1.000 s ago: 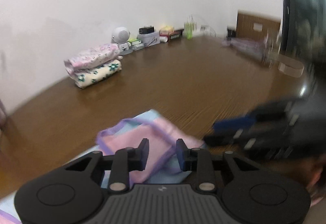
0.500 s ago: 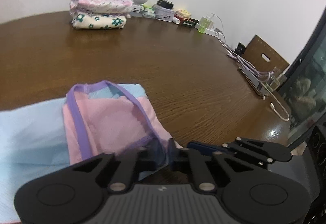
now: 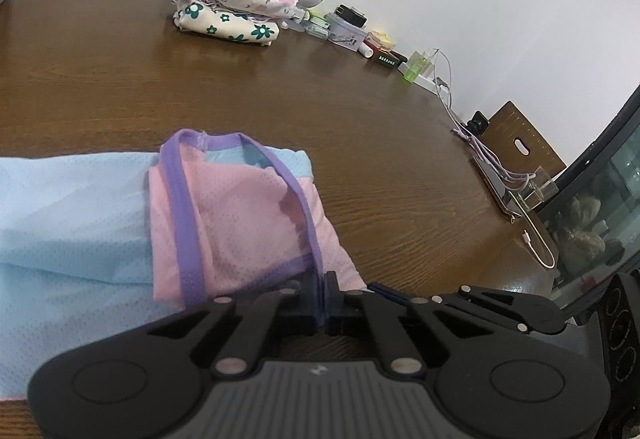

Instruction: Fold clothes

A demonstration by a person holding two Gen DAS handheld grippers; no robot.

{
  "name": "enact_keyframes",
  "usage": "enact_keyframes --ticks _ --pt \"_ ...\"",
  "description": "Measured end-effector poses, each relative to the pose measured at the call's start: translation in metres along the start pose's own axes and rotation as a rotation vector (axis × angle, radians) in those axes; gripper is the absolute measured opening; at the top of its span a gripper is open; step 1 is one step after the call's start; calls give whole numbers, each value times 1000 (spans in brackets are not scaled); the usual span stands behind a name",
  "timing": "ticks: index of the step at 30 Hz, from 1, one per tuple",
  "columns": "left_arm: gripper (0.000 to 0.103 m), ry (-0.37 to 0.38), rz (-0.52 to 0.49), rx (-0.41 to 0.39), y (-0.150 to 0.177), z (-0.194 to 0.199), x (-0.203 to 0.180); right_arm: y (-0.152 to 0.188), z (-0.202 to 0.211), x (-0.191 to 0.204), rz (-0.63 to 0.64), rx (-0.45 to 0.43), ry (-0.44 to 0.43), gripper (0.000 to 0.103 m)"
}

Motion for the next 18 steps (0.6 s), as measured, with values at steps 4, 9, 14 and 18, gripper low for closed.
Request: enact_keyframes --ticks 4,9,14,18 --pt "1 -3 4 -1 1 -1 2 0 1 2 24 6 13 4" --pt "2 -16 -8 -2 2 -2 1 -1 0 2 29 10 13 4" --pt "22 -4 -38 -7 3 12 -9 -3 4 -12 -64 33 -61 13" --pt "27 12 -59 -47 -10 29 -14 -11 15 -33 -176 52 -150 25"
Point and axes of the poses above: each gripper's, at about its wrist camera, not at the fingertips, and z roughly against the way its jaws point, x to its left, y to its underside, the point moved 2 cm from there along -z, roughly the way its jaws point, and after that the axes turned 2 degrees about y, right-handed, at the moved point
